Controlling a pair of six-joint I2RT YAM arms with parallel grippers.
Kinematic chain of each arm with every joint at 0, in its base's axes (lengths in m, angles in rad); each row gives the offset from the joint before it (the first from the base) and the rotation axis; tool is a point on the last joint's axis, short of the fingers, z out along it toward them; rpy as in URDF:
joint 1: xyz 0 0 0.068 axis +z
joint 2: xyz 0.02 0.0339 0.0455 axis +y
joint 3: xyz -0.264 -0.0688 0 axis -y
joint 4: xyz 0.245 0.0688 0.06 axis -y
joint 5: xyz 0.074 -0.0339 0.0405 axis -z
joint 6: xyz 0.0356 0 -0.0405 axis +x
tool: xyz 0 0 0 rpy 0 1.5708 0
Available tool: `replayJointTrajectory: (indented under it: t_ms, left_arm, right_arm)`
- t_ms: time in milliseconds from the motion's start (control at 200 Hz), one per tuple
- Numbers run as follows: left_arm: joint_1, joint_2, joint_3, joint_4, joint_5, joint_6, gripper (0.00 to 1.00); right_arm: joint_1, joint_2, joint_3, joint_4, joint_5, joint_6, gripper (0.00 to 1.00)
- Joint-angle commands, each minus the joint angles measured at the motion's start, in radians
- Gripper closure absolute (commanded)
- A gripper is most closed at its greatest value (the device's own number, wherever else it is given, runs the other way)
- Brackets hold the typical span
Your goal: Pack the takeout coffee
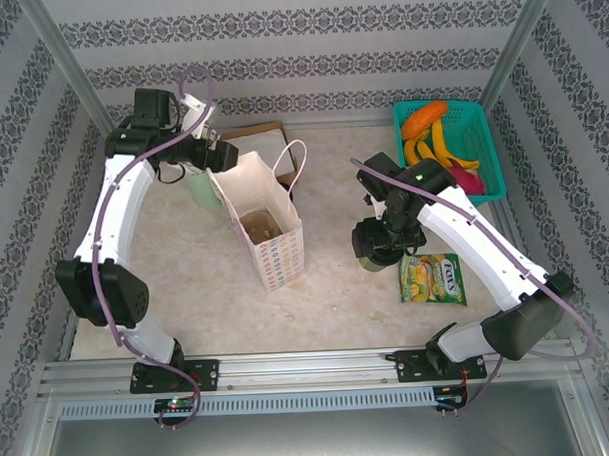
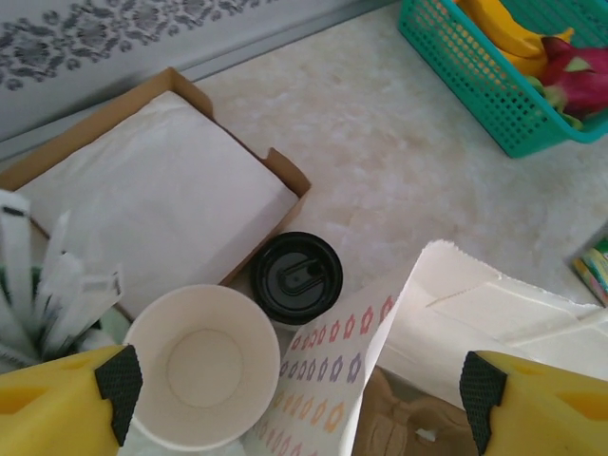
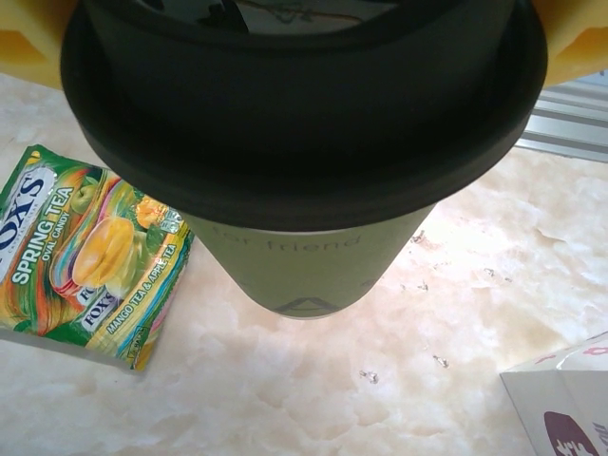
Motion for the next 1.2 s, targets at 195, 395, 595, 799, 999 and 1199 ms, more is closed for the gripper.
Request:
replayJointTrajectory:
  t_ms: [195,395,595,799,999,1199]
  left_arm:
    - [-0.033,0.088,0.087,-0.143,0.071,0.115,0.36]
    - [-0.042,0.105,0.1,-0.163,0.043,0.096,0.68]
    - [-0.068,0.062,0.087,-0.142,-0.05,-0.042,0.85]
    - [-0.108,-0.017,0.003,-0.092,-0.105,-0.168,0.9]
    - [-0.168,-0.059,-0.035,-0.101,-0.112,-0.209,0.94]
    - [-0.197,-0.081,-0.068,-0.099,-0.126,-0.264,0.95]
  right_arm:
    - [0.07,0.031,0.219,-0.22,0.07,0.01,0.25]
    - [0.134,0.071,0.351,-0.318,0.129,0.05,0.26]
    - [0.232,0.109,0.52,-0.31,0.101,0.033,0.26]
    - [0.292,0.145,0.705,-0.316,0.104,0.001,0.26]
    - [0.312,0.145,0.767,-0.237,0.032,-0.033,0.28]
    - [0.344,0.23,0.857,-0.205,0.014,-0.063,0.28]
